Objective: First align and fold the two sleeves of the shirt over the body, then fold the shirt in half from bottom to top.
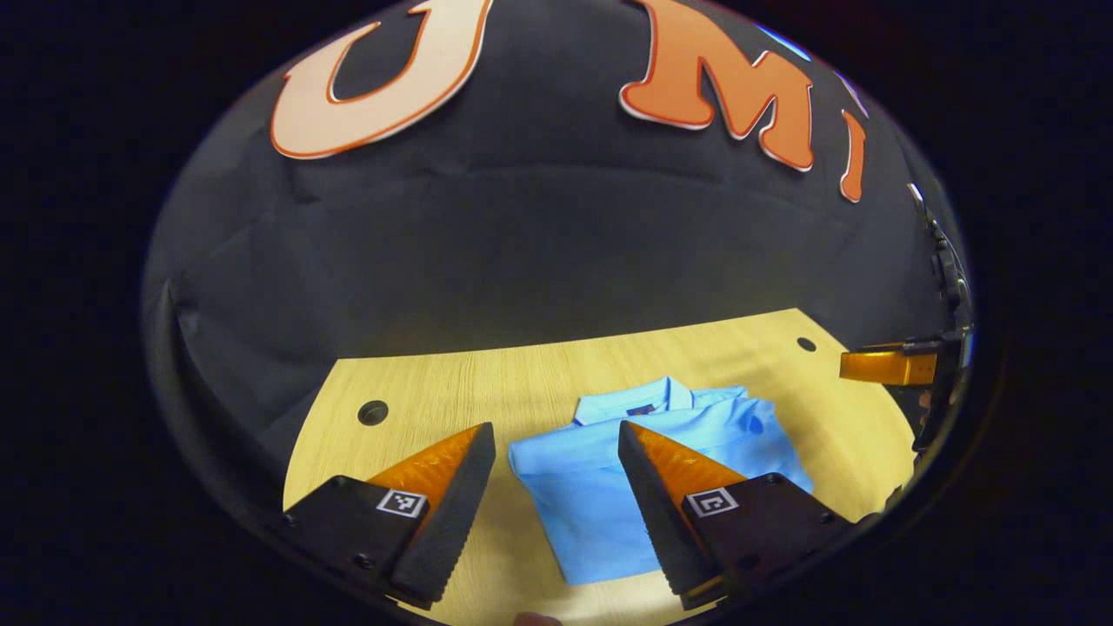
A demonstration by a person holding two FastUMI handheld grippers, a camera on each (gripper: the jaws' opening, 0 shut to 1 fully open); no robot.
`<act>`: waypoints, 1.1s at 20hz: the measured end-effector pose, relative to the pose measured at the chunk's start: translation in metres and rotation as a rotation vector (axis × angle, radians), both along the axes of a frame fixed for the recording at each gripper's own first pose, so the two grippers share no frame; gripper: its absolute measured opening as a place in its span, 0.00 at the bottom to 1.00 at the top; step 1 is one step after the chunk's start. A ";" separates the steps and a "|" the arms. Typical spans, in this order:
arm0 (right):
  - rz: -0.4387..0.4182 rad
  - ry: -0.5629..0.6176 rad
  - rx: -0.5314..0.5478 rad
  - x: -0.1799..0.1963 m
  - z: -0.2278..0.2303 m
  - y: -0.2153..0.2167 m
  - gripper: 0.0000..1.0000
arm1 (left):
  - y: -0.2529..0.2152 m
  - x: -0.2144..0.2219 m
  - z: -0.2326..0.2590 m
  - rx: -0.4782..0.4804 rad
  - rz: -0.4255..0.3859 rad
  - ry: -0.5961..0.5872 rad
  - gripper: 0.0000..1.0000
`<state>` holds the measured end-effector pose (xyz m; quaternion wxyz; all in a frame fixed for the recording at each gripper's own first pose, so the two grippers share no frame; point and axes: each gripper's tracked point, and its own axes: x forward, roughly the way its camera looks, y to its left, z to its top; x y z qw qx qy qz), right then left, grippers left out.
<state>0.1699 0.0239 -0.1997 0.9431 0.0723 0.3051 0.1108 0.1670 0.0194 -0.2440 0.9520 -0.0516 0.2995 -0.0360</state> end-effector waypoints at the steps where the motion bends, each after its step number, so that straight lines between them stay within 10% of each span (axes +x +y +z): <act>1: 0.002 -0.027 -0.010 -0.008 0.010 -0.004 0.91 | -0.001 -0.009 0.012 0.000 0.012 -0.022 0.93; 22: 0.095 -0.507 -0.021 -0.243 0.150 -0.074 0.92 | -0.090 -0.292 0.198 0.045 0.251 -0.395 0.93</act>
